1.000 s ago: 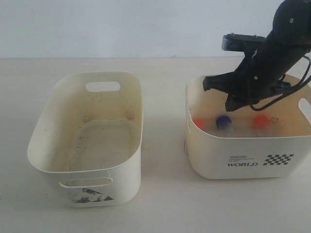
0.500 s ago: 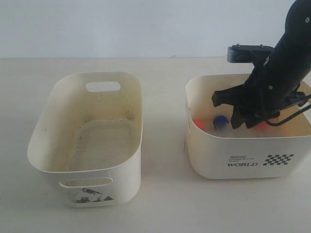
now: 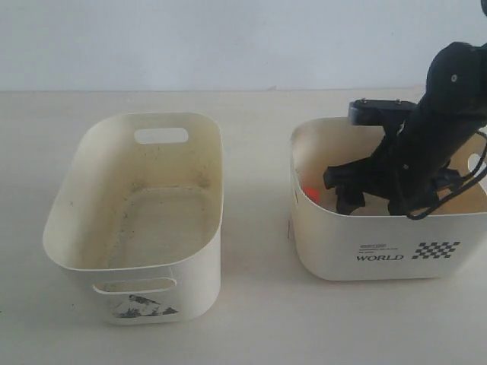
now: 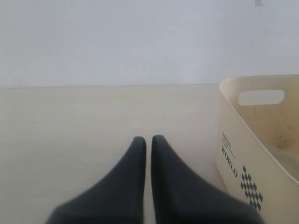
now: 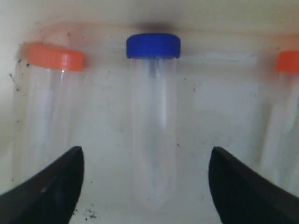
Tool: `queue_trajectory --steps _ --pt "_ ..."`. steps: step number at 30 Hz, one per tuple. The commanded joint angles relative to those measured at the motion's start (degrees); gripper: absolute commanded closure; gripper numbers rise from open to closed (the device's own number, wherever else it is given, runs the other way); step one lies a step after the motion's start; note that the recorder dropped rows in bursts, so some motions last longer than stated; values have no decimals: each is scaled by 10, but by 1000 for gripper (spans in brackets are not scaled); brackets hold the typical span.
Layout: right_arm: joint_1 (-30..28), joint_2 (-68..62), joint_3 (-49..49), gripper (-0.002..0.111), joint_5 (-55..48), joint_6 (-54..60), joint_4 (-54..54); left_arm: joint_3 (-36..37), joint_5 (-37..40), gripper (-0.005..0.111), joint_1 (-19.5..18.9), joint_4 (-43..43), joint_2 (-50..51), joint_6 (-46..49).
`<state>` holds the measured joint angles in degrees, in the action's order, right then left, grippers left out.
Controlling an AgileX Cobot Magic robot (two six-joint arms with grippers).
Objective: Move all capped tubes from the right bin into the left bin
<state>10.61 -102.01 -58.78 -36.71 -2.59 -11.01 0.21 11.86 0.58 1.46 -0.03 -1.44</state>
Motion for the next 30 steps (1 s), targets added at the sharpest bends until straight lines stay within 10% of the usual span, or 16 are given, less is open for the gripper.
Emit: queue_trajectory --steps 1,22,26,30 --pt "8 -20 2 34 -1 6 -5 -2 -3 102 0 -4 0 -5" --pt "8 -94 2 52 -12 12 -3 -2 -3 102 0 -4 0 -5" --pt "8 -94 2 103 -22 12 -3 -2 -3 102 0 -4 0 -5" --pt "8 -82 2 108 -27 12 -3 -2 -3 102 0 -4 0 -5"
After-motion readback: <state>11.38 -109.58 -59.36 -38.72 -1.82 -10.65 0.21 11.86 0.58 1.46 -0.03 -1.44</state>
